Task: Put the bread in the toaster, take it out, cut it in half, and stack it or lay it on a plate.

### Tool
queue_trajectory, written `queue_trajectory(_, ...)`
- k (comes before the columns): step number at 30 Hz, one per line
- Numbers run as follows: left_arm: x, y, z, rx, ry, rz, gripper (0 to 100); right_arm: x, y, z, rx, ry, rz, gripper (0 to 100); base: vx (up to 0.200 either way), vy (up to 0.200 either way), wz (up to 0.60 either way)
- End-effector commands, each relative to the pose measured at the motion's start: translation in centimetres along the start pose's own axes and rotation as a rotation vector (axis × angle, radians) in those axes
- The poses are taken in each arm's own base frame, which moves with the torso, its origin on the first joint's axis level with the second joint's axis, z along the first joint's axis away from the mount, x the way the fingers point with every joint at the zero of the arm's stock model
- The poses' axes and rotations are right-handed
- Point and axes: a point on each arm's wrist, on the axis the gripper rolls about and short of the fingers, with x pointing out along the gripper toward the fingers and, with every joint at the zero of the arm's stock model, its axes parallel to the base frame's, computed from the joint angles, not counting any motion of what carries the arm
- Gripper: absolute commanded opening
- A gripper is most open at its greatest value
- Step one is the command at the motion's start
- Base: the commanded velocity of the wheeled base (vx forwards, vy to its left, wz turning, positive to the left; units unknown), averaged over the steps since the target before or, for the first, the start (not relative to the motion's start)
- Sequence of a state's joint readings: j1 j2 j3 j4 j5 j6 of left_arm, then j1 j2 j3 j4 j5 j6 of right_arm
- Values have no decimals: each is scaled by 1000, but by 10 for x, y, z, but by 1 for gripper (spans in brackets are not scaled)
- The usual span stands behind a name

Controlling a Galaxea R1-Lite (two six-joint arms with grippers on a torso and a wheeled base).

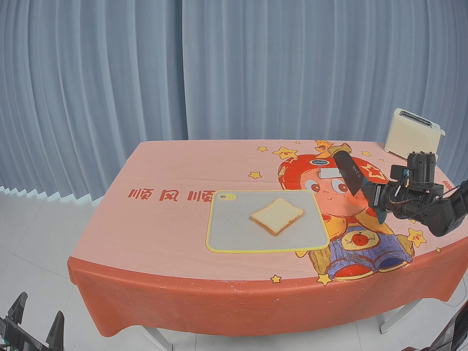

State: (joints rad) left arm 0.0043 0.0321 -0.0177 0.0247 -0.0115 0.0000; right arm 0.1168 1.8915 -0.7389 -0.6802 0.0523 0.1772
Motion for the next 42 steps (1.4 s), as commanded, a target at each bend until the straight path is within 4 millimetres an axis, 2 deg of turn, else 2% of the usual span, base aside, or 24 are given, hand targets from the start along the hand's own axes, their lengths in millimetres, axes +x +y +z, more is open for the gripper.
queue_trajectory(1, 1, 0, -2, 0, 10, 1, 100, -14, 5, 9, -14, -41, 14, 0, 0, 0, 0)
queue_trajectory(10, 1, 0, -2, 0, 10, 0, 100, -40, 28, 10, -57, -74, 83, 0, 0, 0, 0)
queue_trajectory(21, 1, 0, -2, 0, 10, 0, 100, -61, 34, 20, -79, -136, 106, 0, 0, 0, 0)
queue_trajectory(31, 1, 0, -2, 0, 10, 1, 100, -70, 46, 17, -96, -141, 149, 0, 0, 0, 0)
queue_trajectory(42, 1, 0, -2, 0, 10, 0, 100, -71, 54, 12, -109, -123, 177, 0, 0, 0, 0)
